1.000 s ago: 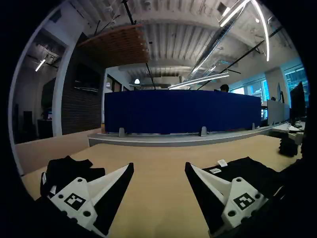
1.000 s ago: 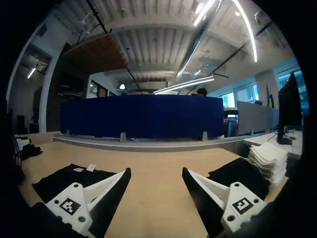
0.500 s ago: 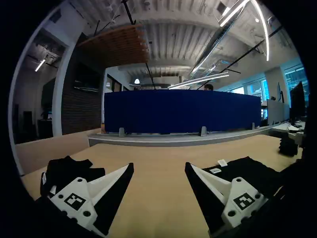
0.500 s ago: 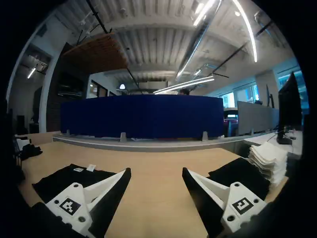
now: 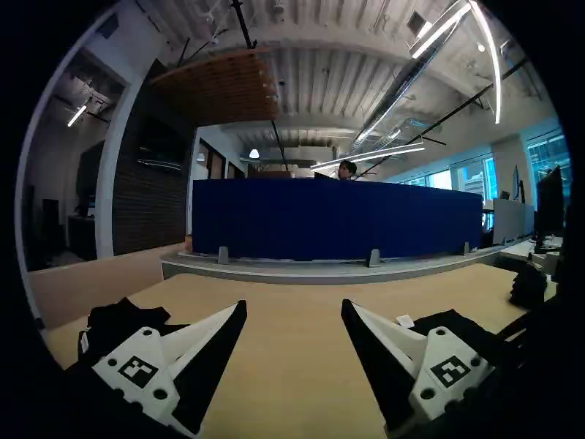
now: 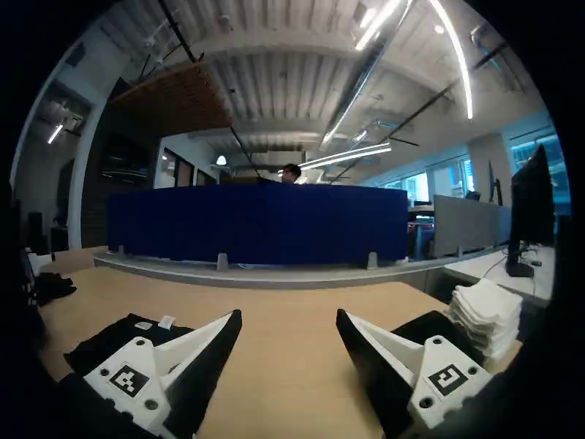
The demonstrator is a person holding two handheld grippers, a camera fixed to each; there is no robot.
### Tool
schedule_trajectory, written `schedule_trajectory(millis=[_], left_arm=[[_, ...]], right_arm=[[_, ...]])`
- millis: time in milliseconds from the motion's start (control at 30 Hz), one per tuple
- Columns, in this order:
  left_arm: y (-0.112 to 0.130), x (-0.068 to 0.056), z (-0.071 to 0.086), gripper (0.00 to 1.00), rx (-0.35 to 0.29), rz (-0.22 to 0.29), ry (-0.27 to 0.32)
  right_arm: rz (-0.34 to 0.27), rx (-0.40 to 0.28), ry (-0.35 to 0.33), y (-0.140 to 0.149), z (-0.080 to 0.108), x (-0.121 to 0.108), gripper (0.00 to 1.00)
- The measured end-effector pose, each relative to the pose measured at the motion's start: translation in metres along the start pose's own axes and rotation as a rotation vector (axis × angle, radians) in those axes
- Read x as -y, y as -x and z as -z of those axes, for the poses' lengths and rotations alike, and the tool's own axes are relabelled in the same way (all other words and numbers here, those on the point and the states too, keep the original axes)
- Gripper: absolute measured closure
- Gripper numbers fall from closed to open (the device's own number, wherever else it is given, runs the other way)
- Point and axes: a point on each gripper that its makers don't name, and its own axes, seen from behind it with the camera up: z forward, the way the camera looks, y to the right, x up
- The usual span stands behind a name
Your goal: Fold towel
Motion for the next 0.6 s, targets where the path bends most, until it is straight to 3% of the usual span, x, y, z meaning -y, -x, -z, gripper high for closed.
schedule_trajectory(millis=[467,600], left_arm=[[-0.108,-0.023,-0.003,0.04,0.039,-0.036,0.022],[-0.128,-0.028,-0.004,0.04,0.058,-0.044,0.028]], right_arm=[[0.024,0.014,0.000,-0.113,0.005,0.005,0.00],[0.021,0.014,0.000,-0.139,0.005,0.003,0.00]])
